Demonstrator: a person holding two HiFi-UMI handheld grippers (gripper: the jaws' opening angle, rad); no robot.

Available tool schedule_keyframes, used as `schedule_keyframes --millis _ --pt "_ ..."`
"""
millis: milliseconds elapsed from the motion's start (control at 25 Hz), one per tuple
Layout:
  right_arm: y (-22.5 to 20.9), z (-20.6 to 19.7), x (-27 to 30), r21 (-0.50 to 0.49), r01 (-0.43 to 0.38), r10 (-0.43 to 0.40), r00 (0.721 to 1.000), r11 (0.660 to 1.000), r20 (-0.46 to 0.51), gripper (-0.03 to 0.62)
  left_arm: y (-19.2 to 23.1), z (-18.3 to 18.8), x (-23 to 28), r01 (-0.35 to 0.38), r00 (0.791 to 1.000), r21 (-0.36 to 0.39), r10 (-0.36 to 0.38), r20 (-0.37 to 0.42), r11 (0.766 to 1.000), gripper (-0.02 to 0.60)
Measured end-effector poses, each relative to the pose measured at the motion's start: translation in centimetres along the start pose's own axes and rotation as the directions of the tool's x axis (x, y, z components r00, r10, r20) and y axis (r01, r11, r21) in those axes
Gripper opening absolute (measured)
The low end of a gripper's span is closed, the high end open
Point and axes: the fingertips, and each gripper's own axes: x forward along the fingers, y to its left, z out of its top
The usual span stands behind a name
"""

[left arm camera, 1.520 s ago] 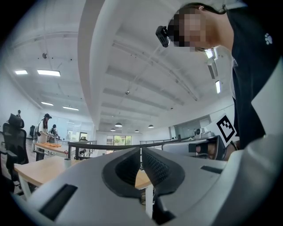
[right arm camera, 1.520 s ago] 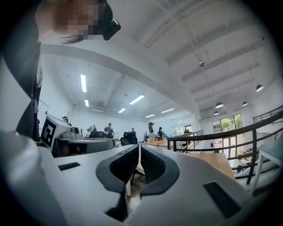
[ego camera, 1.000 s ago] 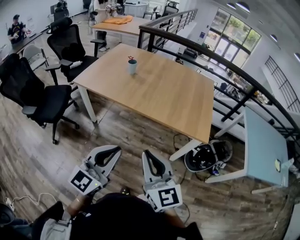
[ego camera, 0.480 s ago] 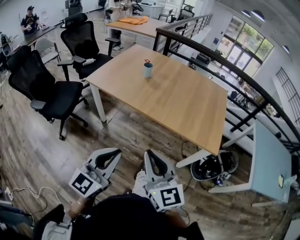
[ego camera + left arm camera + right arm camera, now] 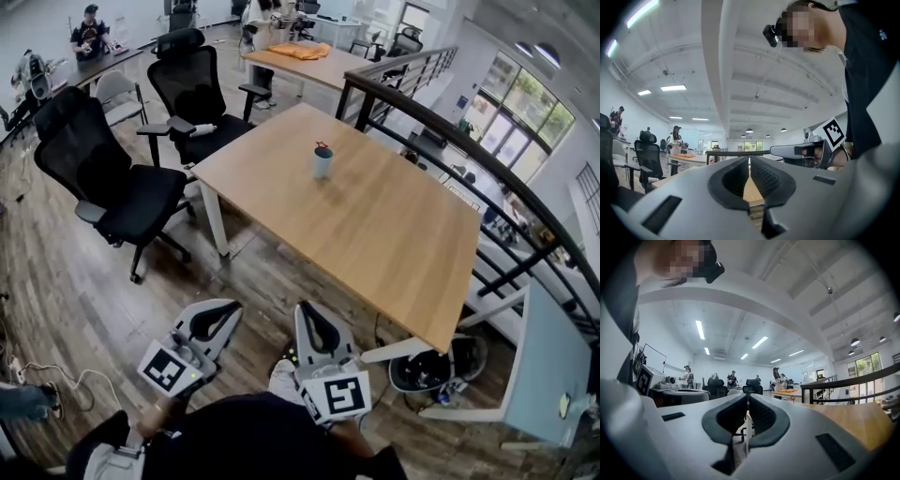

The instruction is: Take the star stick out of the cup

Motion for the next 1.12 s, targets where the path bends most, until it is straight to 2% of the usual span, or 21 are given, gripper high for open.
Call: schedule_keyframes --millis 200,680,1120 --pt "-3.7 -1.0 2.9 0.0 -0.001 0.001 1.0 1.0 0.011 0.026 2.0 -0.9 3.7 -0.001 1.0 0.02 0.001 0.007 1.0 0.023" --pt "-13.5 -1.2 10.1 0.042 -0.026 0.026 1.0 0.999 0.007 0.026 6.8 -0.6 14.4 -0.035 0.998 0.045 0.038 -0.054 0.998 0.023" --pt "-22.8 -1.6 15.5 0.025 -0.019 0.019 1.0 1.0 0.0 0.026 10.7 -1.3 25.2 -0.019 0.999 0.055 0.022 -0.044 0.998 0.023"
